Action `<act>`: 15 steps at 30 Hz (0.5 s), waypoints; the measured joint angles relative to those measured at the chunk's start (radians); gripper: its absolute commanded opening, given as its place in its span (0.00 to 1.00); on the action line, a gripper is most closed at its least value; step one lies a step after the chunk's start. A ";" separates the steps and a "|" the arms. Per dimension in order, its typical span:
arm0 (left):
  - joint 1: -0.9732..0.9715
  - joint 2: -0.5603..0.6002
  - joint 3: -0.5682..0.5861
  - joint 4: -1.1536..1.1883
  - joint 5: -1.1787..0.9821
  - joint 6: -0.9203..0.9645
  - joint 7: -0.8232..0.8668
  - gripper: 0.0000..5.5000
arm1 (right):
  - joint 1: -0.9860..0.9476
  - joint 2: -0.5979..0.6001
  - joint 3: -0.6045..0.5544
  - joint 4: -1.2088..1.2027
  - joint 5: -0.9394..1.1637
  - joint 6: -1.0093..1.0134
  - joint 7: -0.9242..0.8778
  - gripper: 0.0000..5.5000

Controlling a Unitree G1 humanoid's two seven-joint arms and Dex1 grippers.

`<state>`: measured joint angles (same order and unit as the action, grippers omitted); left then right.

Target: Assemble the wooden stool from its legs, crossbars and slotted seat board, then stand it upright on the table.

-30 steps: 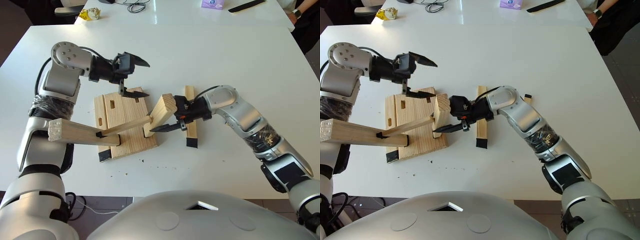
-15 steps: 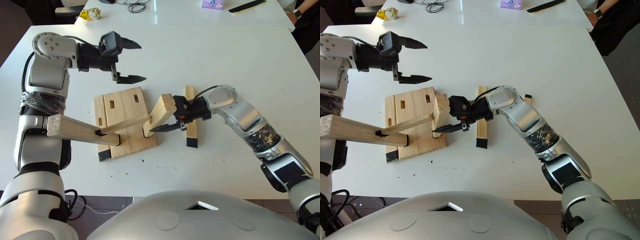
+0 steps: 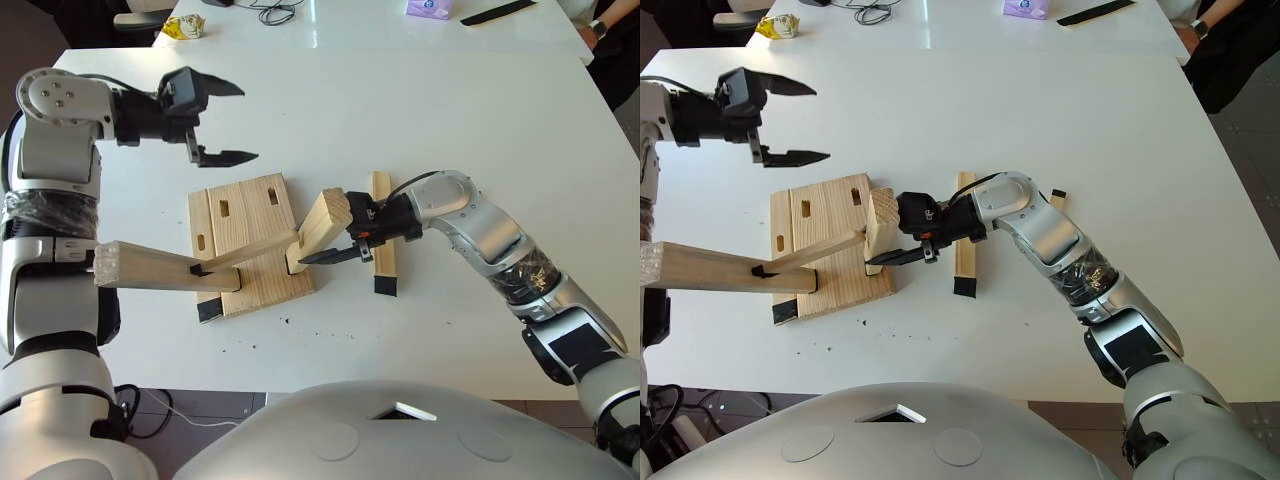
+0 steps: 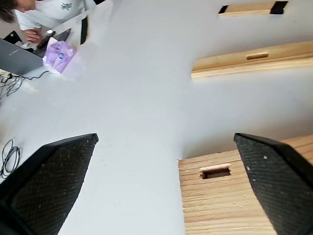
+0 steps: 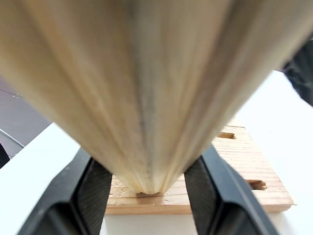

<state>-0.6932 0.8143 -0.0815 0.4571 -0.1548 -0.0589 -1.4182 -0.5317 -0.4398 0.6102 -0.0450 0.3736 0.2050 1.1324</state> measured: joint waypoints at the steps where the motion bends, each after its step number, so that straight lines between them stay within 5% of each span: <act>1: 0.006 0.000 0.000 -0.005 0.000 0.000 -0.001 0.94 | 0.000 0.000 0.000 0.000 0.000 0.000 0.000 0.37; 15: 0.054 0.113 -0.005 0.236 0.210 -0.292 0.164 0.94 | 0.003 -0.013 -0.003 -0.009 0.000 0.000 -0.004 0.37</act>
<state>-0.6396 0.9269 -0.0864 0.6932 0.0555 -0.3504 -1.2539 -0.5288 -0.4525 0.6073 -0.0543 0.3735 0.2048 1.1288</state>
